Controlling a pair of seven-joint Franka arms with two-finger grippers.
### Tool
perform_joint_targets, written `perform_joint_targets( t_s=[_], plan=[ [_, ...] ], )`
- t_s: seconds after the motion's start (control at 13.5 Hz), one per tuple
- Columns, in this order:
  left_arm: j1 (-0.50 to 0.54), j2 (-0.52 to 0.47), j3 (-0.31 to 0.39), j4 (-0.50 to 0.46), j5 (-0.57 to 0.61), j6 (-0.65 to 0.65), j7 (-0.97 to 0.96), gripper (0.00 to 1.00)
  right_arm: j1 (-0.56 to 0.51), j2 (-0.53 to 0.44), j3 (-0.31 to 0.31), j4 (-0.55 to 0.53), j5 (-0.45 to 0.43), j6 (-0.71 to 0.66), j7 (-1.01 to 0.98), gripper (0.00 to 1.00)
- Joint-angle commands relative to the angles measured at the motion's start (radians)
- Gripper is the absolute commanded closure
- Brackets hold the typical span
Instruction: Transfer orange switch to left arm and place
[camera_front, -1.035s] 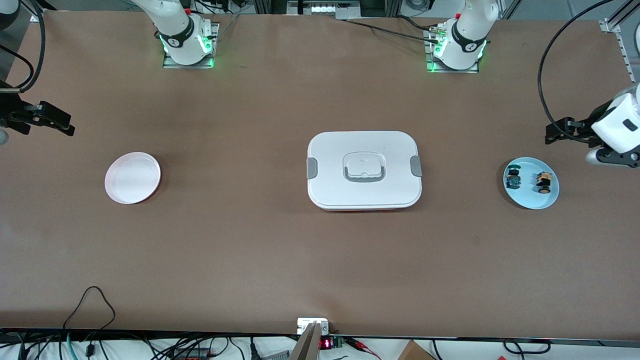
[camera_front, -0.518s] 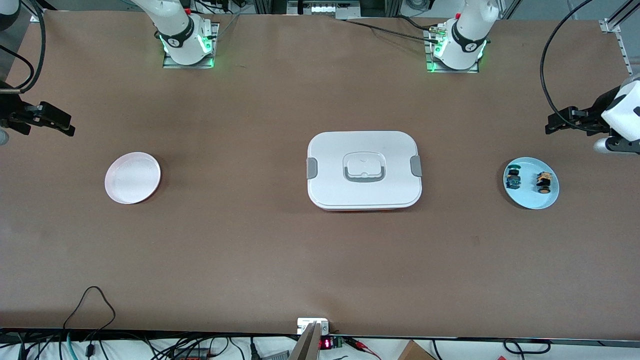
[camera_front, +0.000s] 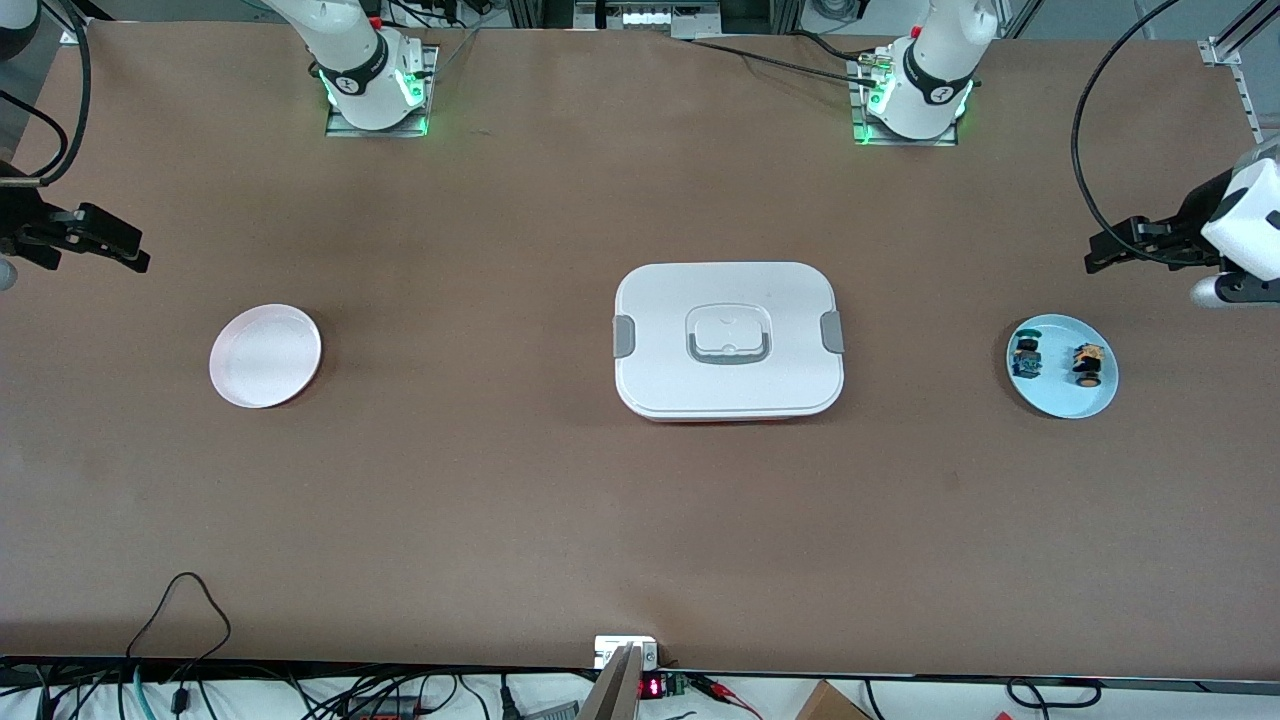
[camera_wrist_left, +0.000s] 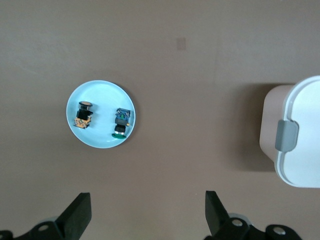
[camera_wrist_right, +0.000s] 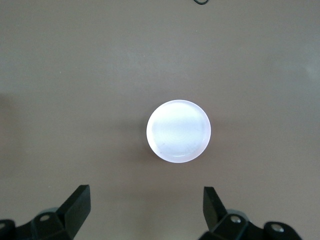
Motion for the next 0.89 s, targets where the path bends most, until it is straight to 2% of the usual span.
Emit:
perform_joint_targets(
  t_s=[0.0, 0.81],
  plan=[
    [0.009, -0.010, -0.001, -0.020, 0.003, 0.038, -0.006, 0.00, -0.009, 0.008, 0.006, 0.023, 0.011, -0.018, 0.002, 0.00],
    [0.005, 0.025, -0.003, 0.011, 0.009, 0.034, -0.020, 0.00, -0.004, 0.008, 0.007, 0.023, 0.011, -0.018, 0.001, 0.00]
  ],
)
